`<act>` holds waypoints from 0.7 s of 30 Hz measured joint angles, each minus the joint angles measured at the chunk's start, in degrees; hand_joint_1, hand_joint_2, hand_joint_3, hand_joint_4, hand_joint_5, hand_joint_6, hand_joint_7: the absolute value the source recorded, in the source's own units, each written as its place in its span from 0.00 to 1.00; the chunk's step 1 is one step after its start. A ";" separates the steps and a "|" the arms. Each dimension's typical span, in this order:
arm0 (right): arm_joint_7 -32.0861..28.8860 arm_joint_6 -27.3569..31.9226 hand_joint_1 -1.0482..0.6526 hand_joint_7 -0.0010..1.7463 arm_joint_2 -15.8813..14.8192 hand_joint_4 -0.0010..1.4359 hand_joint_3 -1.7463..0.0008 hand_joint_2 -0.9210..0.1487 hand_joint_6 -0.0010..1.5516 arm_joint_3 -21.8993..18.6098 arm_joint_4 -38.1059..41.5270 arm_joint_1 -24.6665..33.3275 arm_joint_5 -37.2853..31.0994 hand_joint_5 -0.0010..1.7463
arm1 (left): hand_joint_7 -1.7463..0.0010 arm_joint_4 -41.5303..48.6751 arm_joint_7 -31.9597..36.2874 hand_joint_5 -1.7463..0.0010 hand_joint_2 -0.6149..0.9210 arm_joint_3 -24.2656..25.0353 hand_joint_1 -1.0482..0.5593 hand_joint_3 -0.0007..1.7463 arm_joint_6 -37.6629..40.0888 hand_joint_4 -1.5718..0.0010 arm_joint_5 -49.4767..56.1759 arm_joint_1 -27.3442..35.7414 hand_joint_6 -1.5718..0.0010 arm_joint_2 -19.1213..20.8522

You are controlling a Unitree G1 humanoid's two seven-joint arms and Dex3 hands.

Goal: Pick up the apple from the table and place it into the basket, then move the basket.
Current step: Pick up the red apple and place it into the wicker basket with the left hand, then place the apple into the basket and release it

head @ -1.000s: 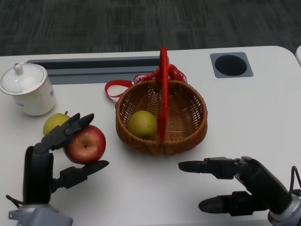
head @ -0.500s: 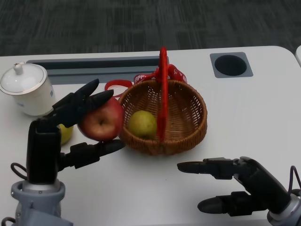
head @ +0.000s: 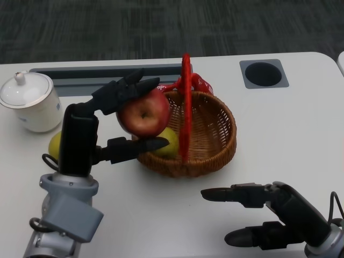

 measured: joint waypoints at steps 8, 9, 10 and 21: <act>-0.17 0.09 0.34 0.00 0.04 0.55 0.99 0.00 0.46 0.33 -1.54 1.15 0.27 0.00 | 1.00 12.80 -1.12 1.00 0.91 0.11 0.62 0.00 0.80 0.22 0.05 -8.14 0.28 -0.31; -0.17 0.10 0.34 0.00 0.04 0.55 0.99 0.00 0.46 0.40 -1.67 1.20 0.38 0.00 | 1.00 14.75 -1.15 1.00 0.91 0.17 0.62 0.00 0.85 0.22 0.01 -9.33 0.28 -0.32; -0.17 0.12 0.34 0.00 0.03 0.55 0.99 0.00 0.46 0.46 -1.76 1.26 0.49 0.00 | 1.00 16.66 -1.27 1.00 0.91 0.24 0.62 0.00 0.84 0.22 -0.08 -10.40 0.28 -0.33; -0.15 0.25 0.35 0.00 -0.22 0.56 0.99 0.00 0.46 0.74 -2.57 2.12 0.77 0.00 | 1.00 32.54 -9.85 1.00 0.92 1.51 0.62 0.00 2.10 0.27 -3.83 -18.78 0.32 -1.03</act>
